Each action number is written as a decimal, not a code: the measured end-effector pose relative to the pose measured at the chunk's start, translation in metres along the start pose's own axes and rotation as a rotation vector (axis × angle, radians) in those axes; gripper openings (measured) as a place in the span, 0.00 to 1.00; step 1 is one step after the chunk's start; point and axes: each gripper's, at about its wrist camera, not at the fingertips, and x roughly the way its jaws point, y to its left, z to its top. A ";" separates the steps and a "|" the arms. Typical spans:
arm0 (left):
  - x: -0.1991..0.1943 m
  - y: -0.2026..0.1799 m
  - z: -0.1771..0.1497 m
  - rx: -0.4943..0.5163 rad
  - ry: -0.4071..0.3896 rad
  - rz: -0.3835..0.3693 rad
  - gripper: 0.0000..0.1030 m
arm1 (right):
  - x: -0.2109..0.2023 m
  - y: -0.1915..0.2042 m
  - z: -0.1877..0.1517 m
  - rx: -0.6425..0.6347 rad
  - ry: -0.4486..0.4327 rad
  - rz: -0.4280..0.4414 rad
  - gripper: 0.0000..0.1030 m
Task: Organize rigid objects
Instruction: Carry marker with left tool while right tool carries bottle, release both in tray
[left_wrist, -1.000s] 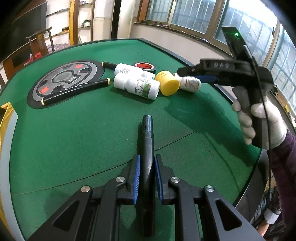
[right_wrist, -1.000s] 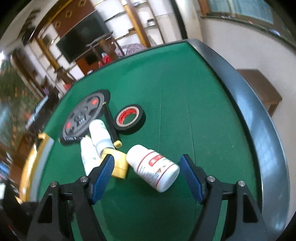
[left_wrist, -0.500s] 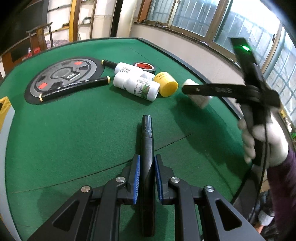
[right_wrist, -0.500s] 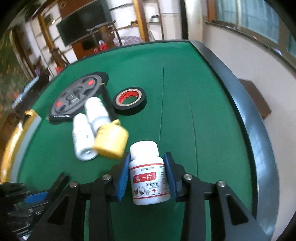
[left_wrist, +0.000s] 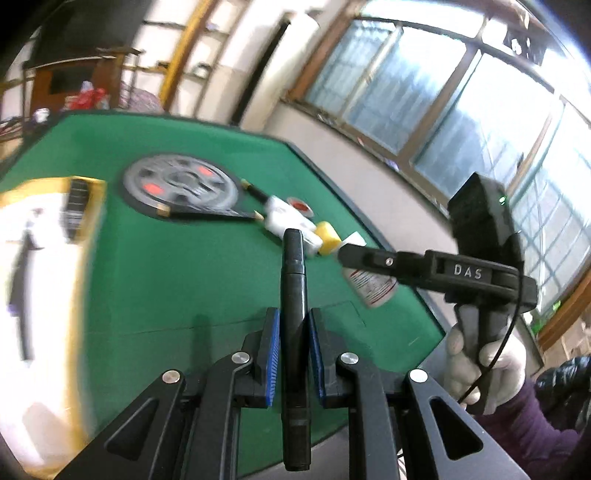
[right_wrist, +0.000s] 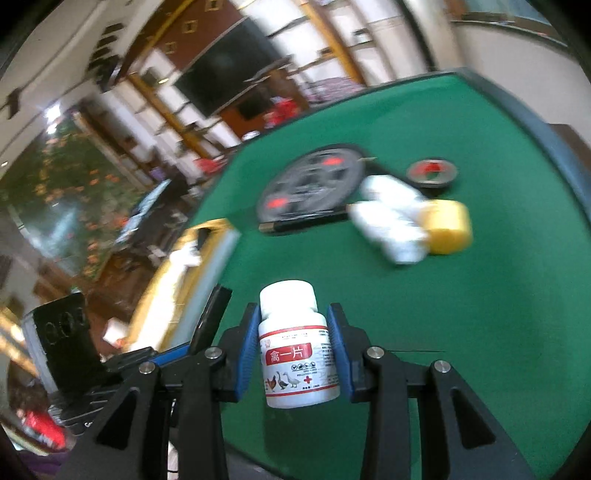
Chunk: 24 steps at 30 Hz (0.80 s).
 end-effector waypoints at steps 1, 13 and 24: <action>-0.017 0.011 -0.001 -0.015 -0.021 0.011 0.14 | 0.004 0.011 -0.001 -0.011 0.007 0.019 0.35; -0.097 0.142 -0.011 -0.210 -0.084 0.326 0.15 | 0.124 0.156 -0.007 -0.129 0.163 0.146 0.35; -0.055 0.196 -0.011 -0.248 -0.001 0.442 0.15 | 0.200 0.203 0.003 -0.252 0.177 -0.074 0.35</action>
